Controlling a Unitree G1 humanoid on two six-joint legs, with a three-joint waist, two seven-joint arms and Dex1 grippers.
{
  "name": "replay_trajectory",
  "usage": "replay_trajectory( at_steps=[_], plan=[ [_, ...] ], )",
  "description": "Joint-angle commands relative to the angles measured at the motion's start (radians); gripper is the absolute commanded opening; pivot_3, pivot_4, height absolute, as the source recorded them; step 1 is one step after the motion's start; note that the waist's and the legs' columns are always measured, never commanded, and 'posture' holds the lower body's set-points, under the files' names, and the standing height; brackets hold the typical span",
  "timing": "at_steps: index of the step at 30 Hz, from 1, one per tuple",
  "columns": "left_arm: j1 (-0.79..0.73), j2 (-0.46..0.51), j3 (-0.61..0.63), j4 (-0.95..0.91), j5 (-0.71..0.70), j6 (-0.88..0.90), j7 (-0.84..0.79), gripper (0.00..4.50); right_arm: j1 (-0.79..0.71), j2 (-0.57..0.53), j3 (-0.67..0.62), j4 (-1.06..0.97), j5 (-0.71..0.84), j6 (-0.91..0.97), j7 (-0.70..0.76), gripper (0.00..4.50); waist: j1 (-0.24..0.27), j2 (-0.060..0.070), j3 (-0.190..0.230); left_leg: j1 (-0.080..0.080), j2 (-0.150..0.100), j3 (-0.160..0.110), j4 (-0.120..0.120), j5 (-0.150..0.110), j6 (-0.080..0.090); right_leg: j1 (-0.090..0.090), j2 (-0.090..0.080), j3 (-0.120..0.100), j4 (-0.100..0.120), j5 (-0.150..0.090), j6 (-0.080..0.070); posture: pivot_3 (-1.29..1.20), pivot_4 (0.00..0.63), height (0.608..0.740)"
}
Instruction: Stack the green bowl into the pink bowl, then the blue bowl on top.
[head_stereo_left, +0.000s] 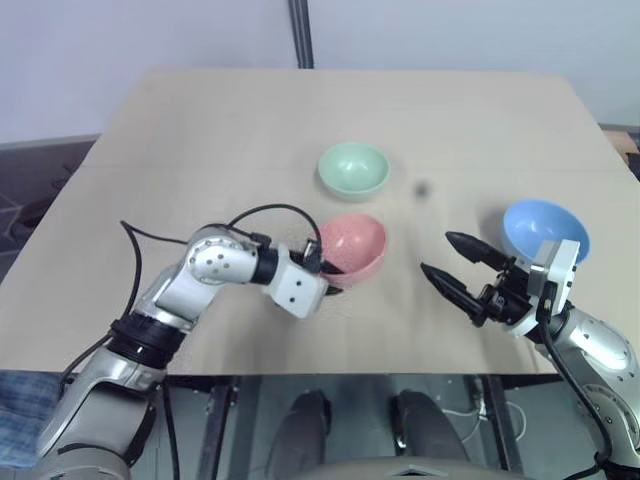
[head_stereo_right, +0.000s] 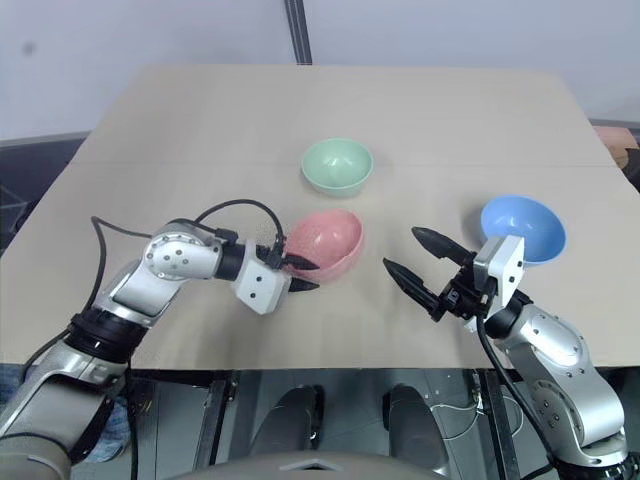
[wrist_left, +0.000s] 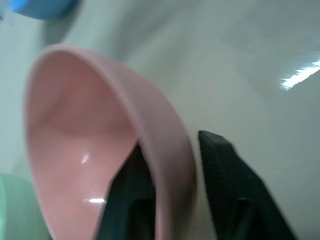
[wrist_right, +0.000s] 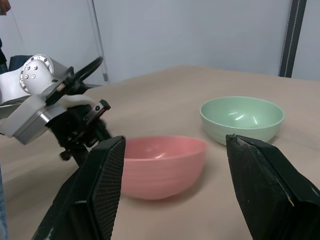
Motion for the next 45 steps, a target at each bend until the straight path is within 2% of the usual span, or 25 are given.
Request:
replay_trajectory(
  at_steps=[1, 4, 5, 6, 10, 14, 16, 22, 28, 32, 36, 40, 45],
  plan=[
    [-0.026, -0.018, 0.024, 0.002, -0.017, -0.049, 0.027, 2.97, 0.001, 0.003, -0.015, -0.022, 0.001, -0.022, 0.001, 3.37, 0.000, 0.000, 0.000, 0.000, 0.000, 0.000, 0.000, 0.000, 0.000, 0.000, 0.000, 0.000, 0.000, 0.000, 0.000, 0.00, 0.150, 0.740],
    [-0.027, -0.036, 0.043, 0.000, -0.035, -0.060, 0.057, 4.41, -0.001, 0.002, -0.014, -0.019, 0.001, -0.022, 0.004, 3.37, 0.000, 0.000, 0.000, 0.000, 0.000, 0.000, 0.000, 0.000, 0.000, 0.000, 0.000, 0.000, 0.000, 0.000, 0.000, 0.00, 0.150, 0.740],
    [-0.026, -0.040, 0.050, -0.004, -0.045, -0.055, 0.063, 4.47, 0.000, 0.002, -0.014, -0.018, 0.000, -0.022, 0.005, 3.37, 0.000, 0.000, 0.000, 0.000, 0.000, 0.000, 0.000, 0.000, 0.000, 0.000, 0.000, 0.000, 0.000, 0.000, 0.000, 0.00, 0.150, 0.740],
    [-0.024, -0.042, 0.056, -0.009, -0.056, -0.053, 0.067, 4.47, 0.001, 0.001, -0.013, -0.017, 0.000, -0.023, 0.007, 3.37, 0.000, 0.000, 0.000, 0.000, 0.000, 0.000, 0.000, 0.000, 0.000, 0.000, 0.000, 0.000, 0.000, 0.000, 0.000, 0.00, 0.150, 0.740],
    [0.049, -0.009, 0.119, -0.119, -0.265, 0.205, 0.015, 4.47, 0.002, -0.001, -0.012, -0.010, -0.002, -0.026, 0.016, 3.37, -0.004, 0.000, 0.000, 0.000, 0.000, 0.000, 0.000, 0.000, 0.000, 0.000, 0.000, 0.000, 0.001, 0.000, 0.000, 0.00, 0.150, 0.740],
    [0.160, 0.045, 0.233, -0.255, -0.522, 0.543, 0.021, 4.47, 0.001, -0.005, -0.020, 0.001, -0.002, -0.029, 0.027, 3.37, -0.006, 0.000, 0.000, 0.000, 0.000, -0.001, 0.000, 0.000, 0.000, 0.000, 0.000, 0.000, 0.001, 0.000, 0.000, 0.00, 0.150, 0.740],
    [0.207, 0.054, 0.303, -0.279, -0.595, 0.650, 0.066, 4.47, -0.001, -0.010, -0.023, 0.011, -0.002, -0.031, 0.038, 3.37, -0.005, 0.000, 0.000, 0.000, 0.001, -0.001, 0.000, 0.000, 0.000, 0.000, 0.000, 0.000, 0.001, 0.000, 0.000, 0.00, 0.150, 0.740],
    [0.344, 0.079, 0.577, -0.306, -0.750, 0.847, 0.183, 4.47, -0.076, -0.042, -0.027, 0.070, -0.025, -0.001, 0.039, 3.37, -0.005, 0.000, 0.000, 0.001, 0.001, -0.001, 0.001, 0.000, 0.000, 0.001, 0.000, -0.001, 0.001, 0.000, 0.000, 0.00, 0.150, 0.740],
    [0.477, 0.146, 0.793, -0.365, -0.889, 0.956, 0.119, 4.47, -0.170, -0.089, -0.012, 0.182, -0.057, -0.002, 0.109, 3.37, -0.004, 0.000, 0.000, 0.001, 0.001, -0.001, 0.000, 0.000, 0.000, 0.001, 0.000, -0.001, 0.000, 0.000, 0.000, 0.00, 0.150, 0.740],
    [0.513, 0.164, 0.866, -0.368, -0.917, 0.987, 0.114, 4.47, -0.347, -0.103, 0.043, 0.348, -0.146, 0.007, 0.114, 3.37, -0.003, 0.000, 0.000, 0.001, 0.000, -0.001, 0.001, 0.000, 0.000, 0.001, -0.001, -0.001, 0.000, 0.000, 0.000, 0.00, 0.150, 0.740],
    [0.541, 0.157, 0.908, -0.362, -0.928, 0.997, 0.110, 4.47, -0.609, -0.064, 0.139, 0.568, -0.296, 0.005, 0.066, 3.37, -0.009, 0.001, 0.001, 0.003, 0.002, 0.002, 0.001, 0.000, 0.000, 0.000, 0.001, 0.002, 0.001, 0.000, 0.000, 0.00, 0.150, 0.740],
    [0.563, 0.146, 0.931, -0.360, -0.915, 0.990, 0.118, 4.47, -0.854, 0.030, 0.236, 0.795, -0.393, -0.063, 0.110, 3.37, -0.011, 0.001, 0.001, 0.002, 0.002, 0.003, -0.002, 0.000, 0.000, -0.002, 0.001, 0.002, 0.001, 0.000, -0.001, 0.00, 0.150, 0.740],
    [0.594, 0.143, 0.973, -0.364, -0.908, 0.989, 0.136, 4.47, -1.076, 0.140, 0.330, 1.064, -0.518, -0.120, 0.122, 3.37, -0.010, 0.001, 0.001, -0.004, 0.002, 0.004, -0.005, 0.000, -0.001, -0.010, 0.000, 0.003, 0.001, 0.000, -0.001, 0.00, 0.150, 0.740]
  ],
)
